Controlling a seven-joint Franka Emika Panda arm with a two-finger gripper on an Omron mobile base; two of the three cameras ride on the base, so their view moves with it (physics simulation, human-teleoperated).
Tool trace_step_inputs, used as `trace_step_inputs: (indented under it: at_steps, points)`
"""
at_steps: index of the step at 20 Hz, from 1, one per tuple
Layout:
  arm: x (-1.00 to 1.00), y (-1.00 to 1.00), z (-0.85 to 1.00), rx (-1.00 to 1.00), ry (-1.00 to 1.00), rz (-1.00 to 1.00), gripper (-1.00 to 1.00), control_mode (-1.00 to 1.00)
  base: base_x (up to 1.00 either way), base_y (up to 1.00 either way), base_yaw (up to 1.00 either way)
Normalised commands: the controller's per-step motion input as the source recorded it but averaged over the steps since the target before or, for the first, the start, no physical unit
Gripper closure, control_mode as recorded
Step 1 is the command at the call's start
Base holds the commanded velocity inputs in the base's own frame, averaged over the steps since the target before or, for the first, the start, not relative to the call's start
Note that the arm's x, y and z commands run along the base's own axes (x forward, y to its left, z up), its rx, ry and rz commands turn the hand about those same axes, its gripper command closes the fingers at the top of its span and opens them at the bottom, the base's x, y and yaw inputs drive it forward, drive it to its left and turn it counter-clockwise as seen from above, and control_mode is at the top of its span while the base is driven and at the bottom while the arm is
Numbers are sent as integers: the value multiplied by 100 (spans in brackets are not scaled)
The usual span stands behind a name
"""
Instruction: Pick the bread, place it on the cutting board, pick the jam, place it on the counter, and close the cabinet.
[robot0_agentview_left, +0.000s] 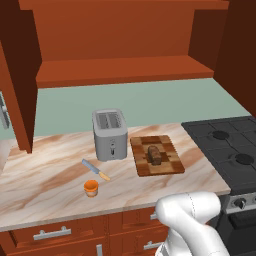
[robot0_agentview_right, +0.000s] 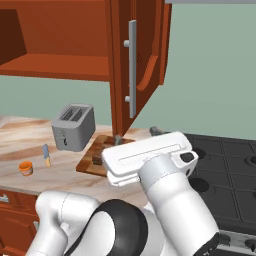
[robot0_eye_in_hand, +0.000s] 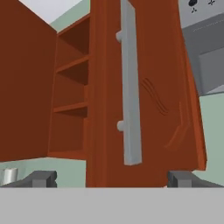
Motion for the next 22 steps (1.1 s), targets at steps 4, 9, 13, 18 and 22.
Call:
trace_step_inputs:
  at_steps: [4, 9, 13, 18, 22]
  points:
    - [24, -11, -6, 0, -2, 4, -100, -100, 0, 0, 0]
    - [24, -10, -1, 0, -3, 4, -100, -100, 0, 0, 0]
    - [25, -6, 0, 0, -2, 5, -100, -100, 0, 0, 0]
    - [22, -2, 0, 0, -3, 7, -100, -100, 0, 0, 0]
    - [7, -1, 0, 0, -1, 7, -100, -100, 0, 0, 0]
